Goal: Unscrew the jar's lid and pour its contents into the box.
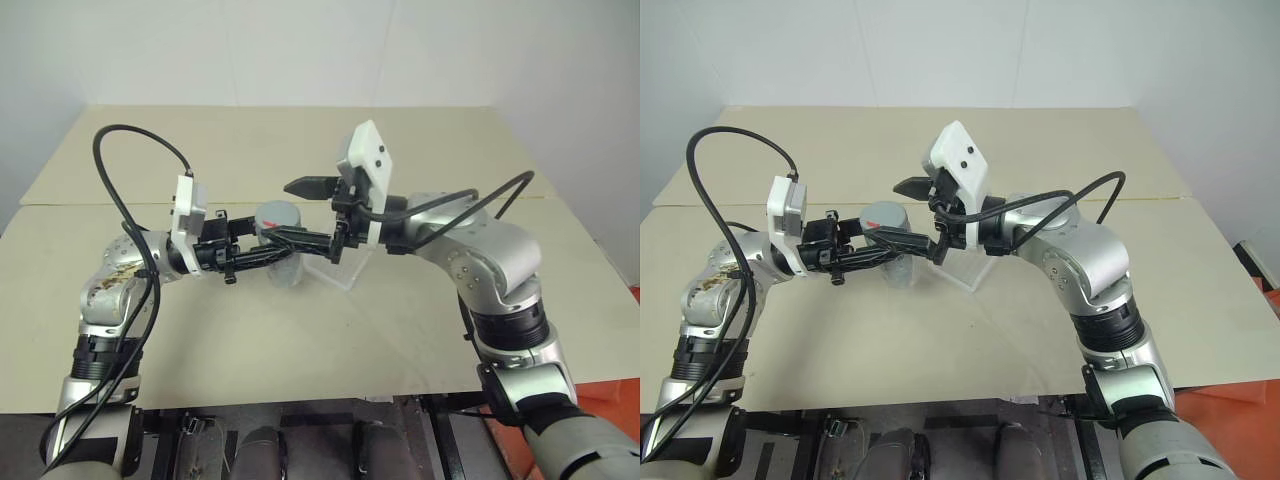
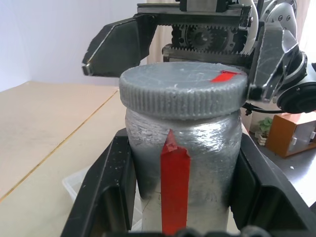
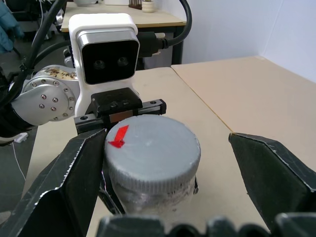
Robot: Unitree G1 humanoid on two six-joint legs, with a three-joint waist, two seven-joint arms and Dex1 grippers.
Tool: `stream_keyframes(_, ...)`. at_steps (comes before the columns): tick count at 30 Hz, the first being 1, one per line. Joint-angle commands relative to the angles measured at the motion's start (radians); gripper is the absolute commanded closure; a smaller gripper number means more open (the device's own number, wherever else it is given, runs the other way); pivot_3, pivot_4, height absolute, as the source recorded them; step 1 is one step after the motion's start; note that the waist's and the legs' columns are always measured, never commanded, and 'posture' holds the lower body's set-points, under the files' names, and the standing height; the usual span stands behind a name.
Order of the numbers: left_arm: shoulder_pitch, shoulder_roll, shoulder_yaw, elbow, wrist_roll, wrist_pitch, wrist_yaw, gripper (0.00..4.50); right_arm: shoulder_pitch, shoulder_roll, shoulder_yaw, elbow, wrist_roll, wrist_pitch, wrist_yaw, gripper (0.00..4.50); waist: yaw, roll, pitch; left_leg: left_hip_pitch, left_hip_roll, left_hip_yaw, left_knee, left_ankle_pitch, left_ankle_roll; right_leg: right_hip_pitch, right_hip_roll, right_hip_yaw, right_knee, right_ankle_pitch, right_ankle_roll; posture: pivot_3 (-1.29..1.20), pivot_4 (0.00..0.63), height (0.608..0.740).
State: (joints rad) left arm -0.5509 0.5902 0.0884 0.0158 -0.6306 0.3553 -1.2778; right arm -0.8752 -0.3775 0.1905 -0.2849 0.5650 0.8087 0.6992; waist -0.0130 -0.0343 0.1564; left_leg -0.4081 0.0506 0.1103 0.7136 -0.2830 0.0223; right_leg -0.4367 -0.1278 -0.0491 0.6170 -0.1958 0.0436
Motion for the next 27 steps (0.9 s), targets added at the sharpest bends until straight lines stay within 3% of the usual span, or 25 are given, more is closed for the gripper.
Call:
stream_keyframes(1, -0.001, 0.017, 0.029, -0.037, -0.03, 0.001, -0.013, 2.42, 0.005, -0.029, -0.064, -0.013, -0.006, -0.004, -0.016, 0.0, 0.0, 0.0, 0.0, 0.0, 0.0, 0.0, 0.0, 0.0, 0.0, 0.0, 0.0, 0.0, 0.0, 0.0, 0.0, 0.0, 0.15, 0.74)
stream_keyframes(27, 0.022, 0.033, 0.039, -0.066, -0.04, 0.025, -0.025, 2.42, 0.007, -0.06, -0.087, 0.032, -0.022, 0.001, -0.056, 0.0, 0.0, 0.0, 0.0, 0.0, 0.0, 0.0, 0.0, 0.0, 0.0, 0.0, 0.0, 0.0, 0.0, 0.0, 0.0, 0.0, 0.15, 0.74)
